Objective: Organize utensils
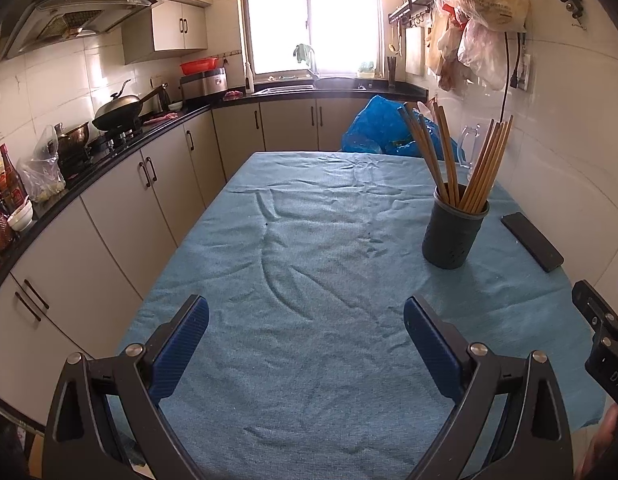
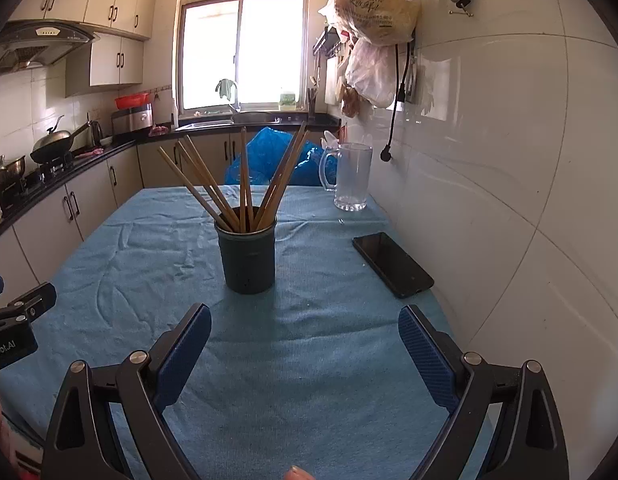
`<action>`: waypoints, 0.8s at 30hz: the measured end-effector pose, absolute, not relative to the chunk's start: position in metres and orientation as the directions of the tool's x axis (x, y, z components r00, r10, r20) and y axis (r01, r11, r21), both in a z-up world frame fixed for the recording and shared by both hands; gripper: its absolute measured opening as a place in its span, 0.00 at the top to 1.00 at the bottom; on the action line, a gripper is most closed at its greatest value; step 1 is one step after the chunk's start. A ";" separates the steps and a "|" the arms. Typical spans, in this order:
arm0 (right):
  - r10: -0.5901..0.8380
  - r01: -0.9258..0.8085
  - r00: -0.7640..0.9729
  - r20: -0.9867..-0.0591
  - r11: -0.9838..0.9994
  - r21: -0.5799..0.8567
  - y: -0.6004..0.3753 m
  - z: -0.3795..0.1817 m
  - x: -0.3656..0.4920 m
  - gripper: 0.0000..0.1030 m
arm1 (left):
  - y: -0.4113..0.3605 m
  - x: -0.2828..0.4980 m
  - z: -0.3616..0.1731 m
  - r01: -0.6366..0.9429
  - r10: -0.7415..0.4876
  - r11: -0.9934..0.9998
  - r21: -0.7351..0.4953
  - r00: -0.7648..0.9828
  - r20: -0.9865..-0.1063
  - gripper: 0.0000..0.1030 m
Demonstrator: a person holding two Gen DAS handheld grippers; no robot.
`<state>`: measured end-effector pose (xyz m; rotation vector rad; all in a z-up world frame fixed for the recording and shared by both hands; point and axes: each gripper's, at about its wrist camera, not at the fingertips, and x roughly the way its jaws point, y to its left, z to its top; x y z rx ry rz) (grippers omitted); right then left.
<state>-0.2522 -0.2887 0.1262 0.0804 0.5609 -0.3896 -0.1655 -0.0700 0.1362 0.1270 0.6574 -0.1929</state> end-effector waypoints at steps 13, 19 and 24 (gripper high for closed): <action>-0.330 0.376 0.753 -0.570 0.926 -0.039 -0.284 0.116 -0.240 0.06 | -0.068 -0.156 0.126 0.223 -0.134 0.973 0.059 0.753 -0.644 0.05; -0.326 0.367 0.750 -0.576 0.929 -0.048 -0.278 0.114 -0.235 0.06 | -0.062 -0.153 0.123 0.214 -0.126 0.975 0.058 0.751 -0.648 0.05; -0.321 0.353 0.741 -0.590 0.933 -0.064 -0.274 0.110 -0.229 0.06 | -0.059 -0.149 0.119 0.198 -0.120 0.979 0.047 0.747 -0.654 0.05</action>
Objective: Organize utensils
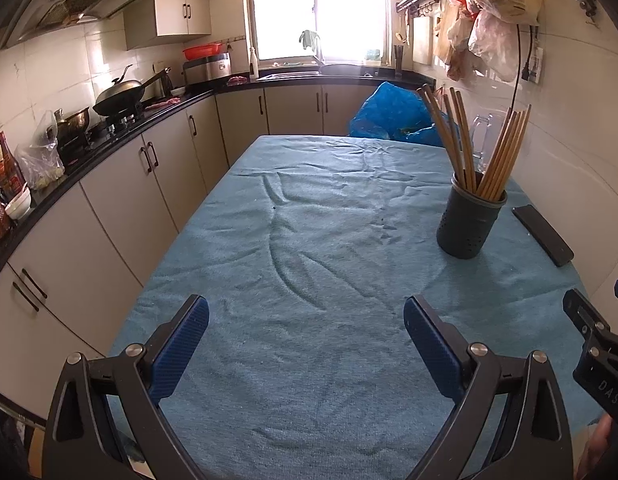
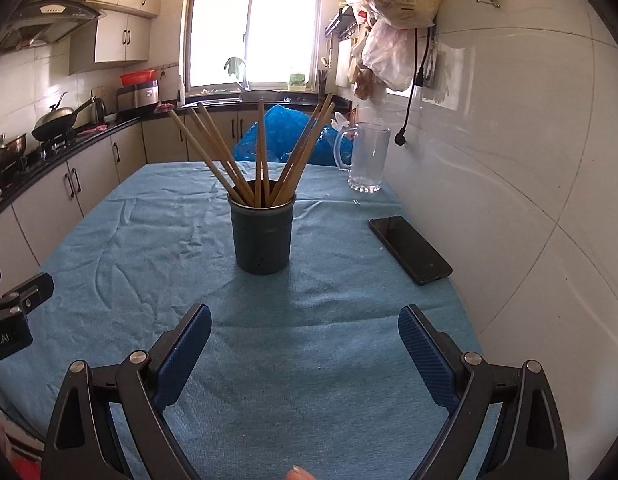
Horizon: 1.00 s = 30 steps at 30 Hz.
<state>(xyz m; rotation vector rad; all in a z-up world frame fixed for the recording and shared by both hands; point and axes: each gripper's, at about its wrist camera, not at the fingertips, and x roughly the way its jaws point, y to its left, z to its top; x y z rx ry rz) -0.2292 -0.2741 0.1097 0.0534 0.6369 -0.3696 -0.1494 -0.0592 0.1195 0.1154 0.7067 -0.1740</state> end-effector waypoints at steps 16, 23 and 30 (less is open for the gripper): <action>-0.289 0.343 0.713 -0.638 0.938 -0.042 -0.290 0.090 -0.209 0.06 | -0.074 -0.134 0.108 0.199 -0.090 0.976 0.083 0.727 -0.681 0.05; -0.272 0.335 0.705 -0.655 0.942 -0.030 -0.298 0.081 -0.199 0.06 | -0.083 -0.126 0.104 0.200 -0.077 0.975 0.098 0.716 -0.694 0.05; -0.262 0.338 0.697 -0.667 0.941 -0.017 -0.307 0.076 -0.196 0.06 | -0.091 -0.124 0.100 0.210 -0.072 0.971 0.111 0.704 -0.706 0.05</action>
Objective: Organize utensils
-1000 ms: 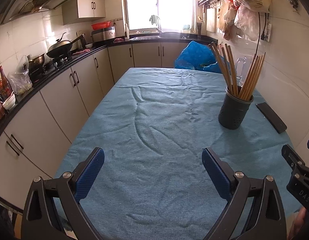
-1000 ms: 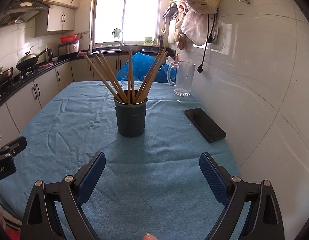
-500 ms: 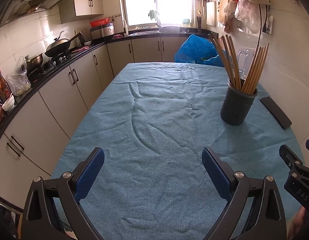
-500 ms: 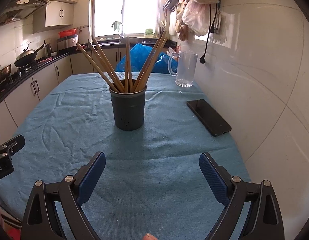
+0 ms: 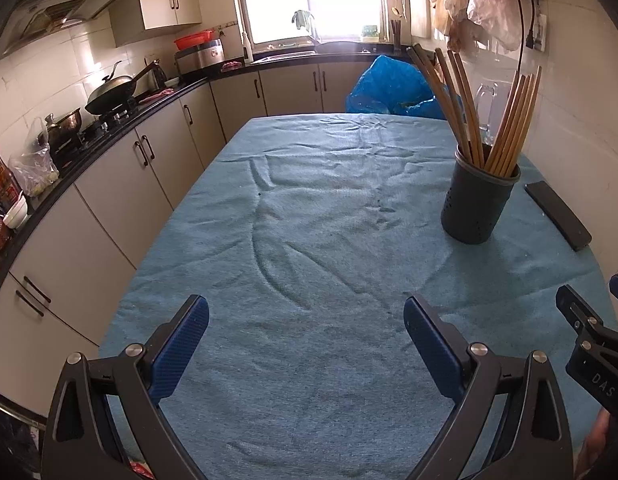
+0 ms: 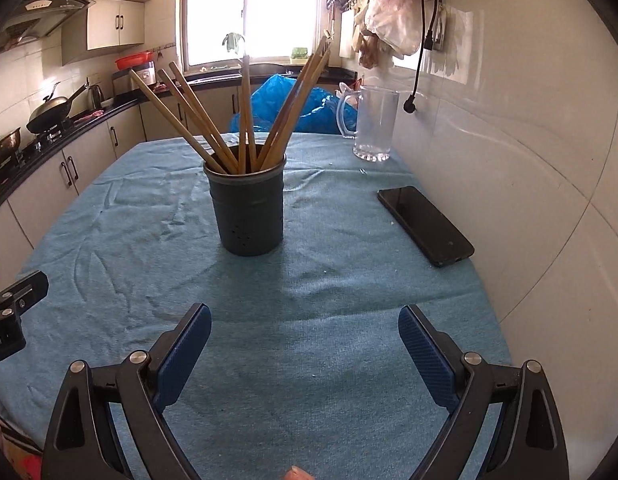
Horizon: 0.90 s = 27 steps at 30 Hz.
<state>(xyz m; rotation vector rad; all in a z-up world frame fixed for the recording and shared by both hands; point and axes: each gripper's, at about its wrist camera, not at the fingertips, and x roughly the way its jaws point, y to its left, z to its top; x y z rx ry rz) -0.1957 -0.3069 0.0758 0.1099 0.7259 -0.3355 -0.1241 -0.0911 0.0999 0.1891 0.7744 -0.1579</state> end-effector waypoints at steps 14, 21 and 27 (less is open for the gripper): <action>-0.250 0.339 0.690 -0.679 0.941 -0.002 -0.314 0.072 -0.195 0.06 | -0.099 -0.125 0.100 0.218 -0.064 0.967 0.128 0.701 -0.711 0.05; -0.247 0.337 0.686 -0.684 0.942 -0.002 -0.315 0.070 -0.195 0.06 | -0.102 -0.126 0.101 0.218 -0.062 0.967 0.133 0.706 -0.705 0.05; -0.248 0.338 0.687 -0.684 0.941 -0.002 -0.315 0.071 -0.195 0.06 | -0.103 -0.128 0.103 0.218 -0.062 0.966 0.137 0.714 -0.697 0.05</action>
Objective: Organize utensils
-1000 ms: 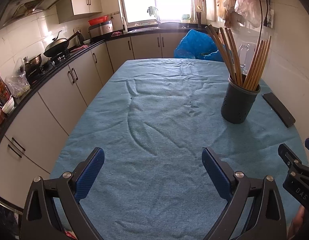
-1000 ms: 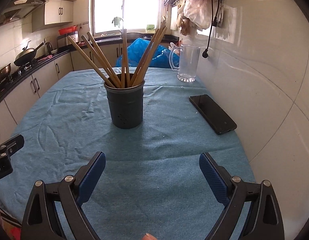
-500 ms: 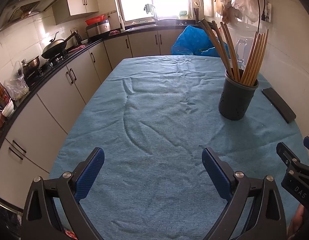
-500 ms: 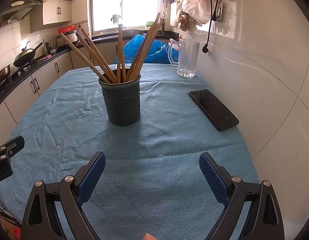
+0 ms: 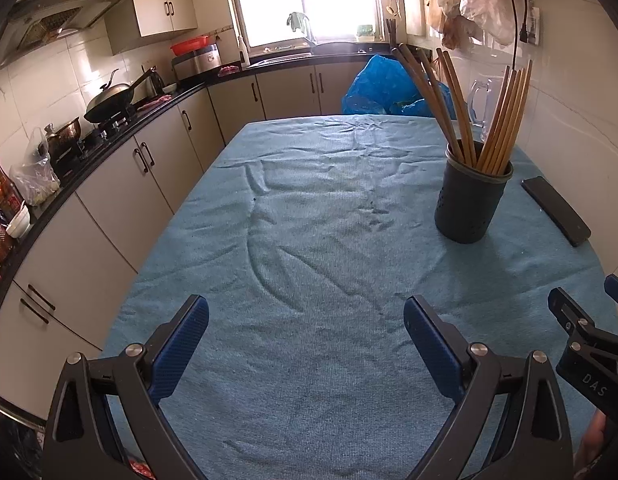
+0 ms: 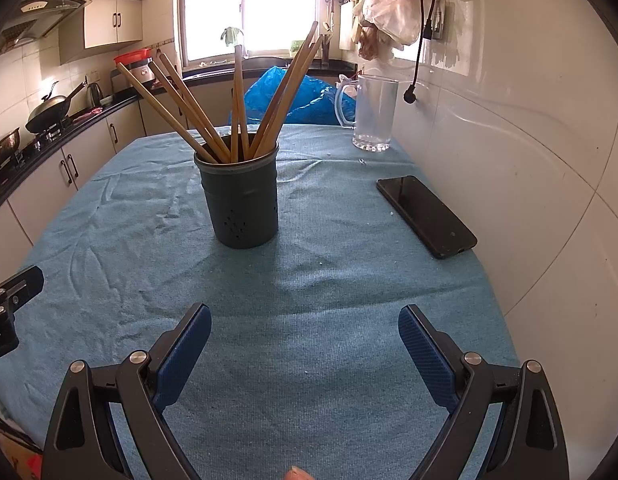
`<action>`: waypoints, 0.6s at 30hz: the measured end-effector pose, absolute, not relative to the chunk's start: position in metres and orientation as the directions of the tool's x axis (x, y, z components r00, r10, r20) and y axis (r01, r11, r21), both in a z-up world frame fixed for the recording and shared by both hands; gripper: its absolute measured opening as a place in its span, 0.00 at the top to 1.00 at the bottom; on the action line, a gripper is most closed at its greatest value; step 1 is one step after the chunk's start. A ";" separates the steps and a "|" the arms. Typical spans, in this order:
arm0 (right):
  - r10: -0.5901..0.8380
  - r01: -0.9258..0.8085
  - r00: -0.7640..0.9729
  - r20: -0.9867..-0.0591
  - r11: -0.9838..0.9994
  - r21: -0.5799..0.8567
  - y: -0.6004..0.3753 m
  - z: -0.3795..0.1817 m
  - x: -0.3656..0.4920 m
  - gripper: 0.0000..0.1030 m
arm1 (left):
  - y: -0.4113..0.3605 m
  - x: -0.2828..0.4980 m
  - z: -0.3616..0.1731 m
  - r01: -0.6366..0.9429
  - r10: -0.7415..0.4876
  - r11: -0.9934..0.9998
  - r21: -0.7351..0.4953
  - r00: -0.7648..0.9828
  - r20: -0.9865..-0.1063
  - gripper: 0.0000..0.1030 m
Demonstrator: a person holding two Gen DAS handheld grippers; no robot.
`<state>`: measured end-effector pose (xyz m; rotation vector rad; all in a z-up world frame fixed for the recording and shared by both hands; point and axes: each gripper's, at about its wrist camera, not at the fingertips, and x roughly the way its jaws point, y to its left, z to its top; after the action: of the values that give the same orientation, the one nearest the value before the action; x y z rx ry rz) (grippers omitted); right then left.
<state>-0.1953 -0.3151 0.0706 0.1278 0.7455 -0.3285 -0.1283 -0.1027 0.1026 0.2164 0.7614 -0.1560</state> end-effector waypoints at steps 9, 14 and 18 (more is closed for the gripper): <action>-0.247 0.337 0.686 -0.685 0.941 -0.003 -0.315 0.071 -0.195 0.06 | -0.102 -0.130 0.105 0.216 -0.060 0.966 0.141 0.719 -0.693 0.05; -0.247 0.337 0.687 -0.684 0.942 -0.002 -0.315 0.071 -0.197 0.06 | -0.102 -0.131 0.106 0.218 -0.062 0.966 0.140 0.720 -0.692 0.05; -0.249 0.338 0.686 -0.684 0.941 -0.004 -0.314 0.071 -0.197 0.06 | -0.103 -0.131 0.106 0.216 -0.061 0.966 0.140 0.721 -0.691 0.05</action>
<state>-0.1972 -0.3142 0.0710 0.1260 0.7456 -0.3296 -0.1313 -0.1032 0.1059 0.2178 0.7520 -0.1544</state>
